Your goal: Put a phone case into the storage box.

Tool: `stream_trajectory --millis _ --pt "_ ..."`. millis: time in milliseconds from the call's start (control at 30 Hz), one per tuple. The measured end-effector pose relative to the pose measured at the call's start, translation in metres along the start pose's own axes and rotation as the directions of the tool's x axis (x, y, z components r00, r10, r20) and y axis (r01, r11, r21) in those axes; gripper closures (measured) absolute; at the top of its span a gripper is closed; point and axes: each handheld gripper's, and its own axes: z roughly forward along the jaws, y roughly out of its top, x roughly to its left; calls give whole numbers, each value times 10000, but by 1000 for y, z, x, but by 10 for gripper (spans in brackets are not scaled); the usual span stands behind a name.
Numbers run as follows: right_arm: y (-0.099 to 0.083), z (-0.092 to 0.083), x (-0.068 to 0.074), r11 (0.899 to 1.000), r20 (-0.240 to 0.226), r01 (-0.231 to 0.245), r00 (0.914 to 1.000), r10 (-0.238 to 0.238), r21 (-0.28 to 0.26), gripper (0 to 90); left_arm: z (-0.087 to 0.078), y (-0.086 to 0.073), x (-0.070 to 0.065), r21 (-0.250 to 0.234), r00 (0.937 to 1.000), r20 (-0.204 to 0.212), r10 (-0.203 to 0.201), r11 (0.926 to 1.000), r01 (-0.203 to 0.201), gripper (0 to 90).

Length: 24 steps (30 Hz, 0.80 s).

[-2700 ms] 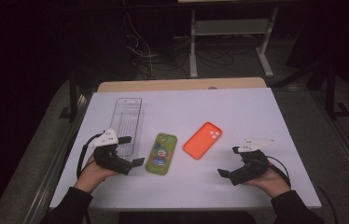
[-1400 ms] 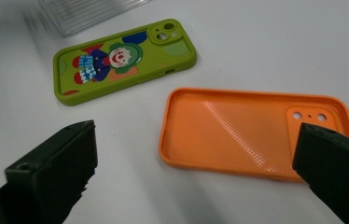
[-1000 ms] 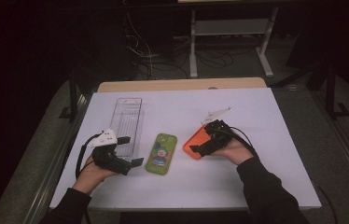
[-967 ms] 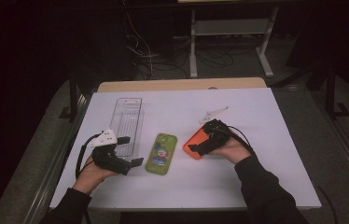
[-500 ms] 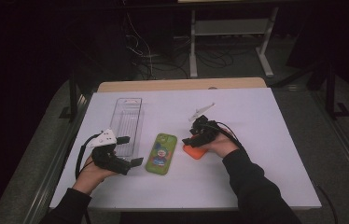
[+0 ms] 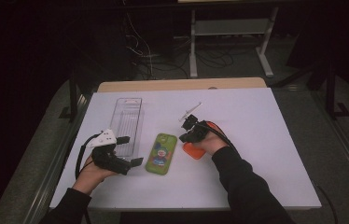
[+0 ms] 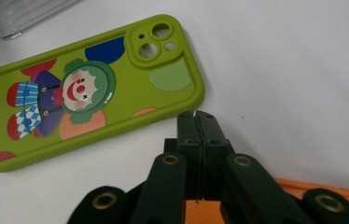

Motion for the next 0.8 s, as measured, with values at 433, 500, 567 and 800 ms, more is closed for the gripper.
stream_trajectory --millis 433,500,567,800 --pt "-1 10 2 9982 -17 269 9996 -269 538 884 1 0 0 13 10000 21 12 10000 -12 0" --pt "-2 9 4 9979 -59 218 9998 -215 603 884 1 -1 -1 82 10000 43 22 10000 -23 0" --pt "-4 6 5 9972 -67 235 9997 -231 710 884 1 -1 -1 79 10000 31 27 10000 -27 0" --pt "-21 -5 10 9965 48 255 9997 -260 797 884 2 -1 -1 42 10000 30 15 10000 -15 0"
